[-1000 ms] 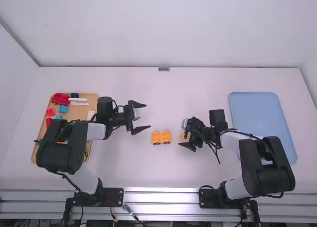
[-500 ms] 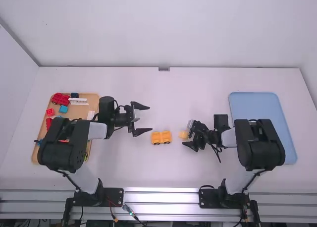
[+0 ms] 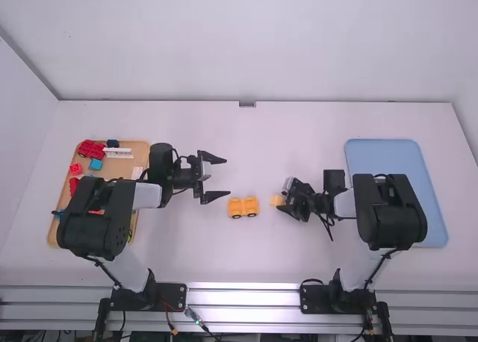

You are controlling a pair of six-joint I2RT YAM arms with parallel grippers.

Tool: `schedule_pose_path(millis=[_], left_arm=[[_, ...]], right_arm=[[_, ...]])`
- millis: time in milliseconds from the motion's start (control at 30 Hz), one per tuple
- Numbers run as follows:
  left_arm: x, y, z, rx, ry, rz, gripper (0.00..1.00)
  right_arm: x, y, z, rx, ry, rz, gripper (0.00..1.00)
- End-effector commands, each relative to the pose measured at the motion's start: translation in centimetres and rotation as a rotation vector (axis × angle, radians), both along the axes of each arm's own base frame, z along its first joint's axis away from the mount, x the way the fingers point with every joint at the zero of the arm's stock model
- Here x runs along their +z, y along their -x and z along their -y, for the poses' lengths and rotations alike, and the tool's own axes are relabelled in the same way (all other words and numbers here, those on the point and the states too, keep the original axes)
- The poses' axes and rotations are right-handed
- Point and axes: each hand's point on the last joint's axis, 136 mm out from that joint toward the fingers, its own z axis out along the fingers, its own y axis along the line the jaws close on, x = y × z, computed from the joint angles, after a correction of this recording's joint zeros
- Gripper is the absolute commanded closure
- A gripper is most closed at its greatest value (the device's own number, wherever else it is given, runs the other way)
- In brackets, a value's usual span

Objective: Assemble lego blocks to make yellow taxi

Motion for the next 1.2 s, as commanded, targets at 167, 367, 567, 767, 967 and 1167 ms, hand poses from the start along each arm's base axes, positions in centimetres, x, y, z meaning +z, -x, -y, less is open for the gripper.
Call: schedule_pose_path(millis=[167,367,567,767,967,1167], left_arm=[[-0.9,0.8,0.5,-0.031,-0.025,-0.019,0.01],[-1.5,1.2,0.6,-0.036,-0.035,-0.051,0.01],[-3.4,0.7,0.5,0.014,-0.093,-0.096,0.01],[-6.6,2.0,2.8,-0.047,-0.120,-0.150,0.01],[-9.8,2.8,4.4,-0.039,-0.215,-0.190,0.01],[-11.2,2.9,4.2,0.001,-0.280,-0.202,0.01]], right_arm=[[-0.5,1.2,-0.9,0.058,0.002,0.003,0.54],[-0.8,1.6,-1.7,0.086,0.027,0.011,0.68],[-0.7,1.5,-1.8,0.090,0.026,0.015,0.76],[0.9,0.2,-2.1,0.056,-0.028,-0.011,0.94],[3.3,0.1,-2.6,0.115,-0.053,0.016,0.94],[5.6,1.0,-3.3,0.200,-0.028,0.051,0.95]])
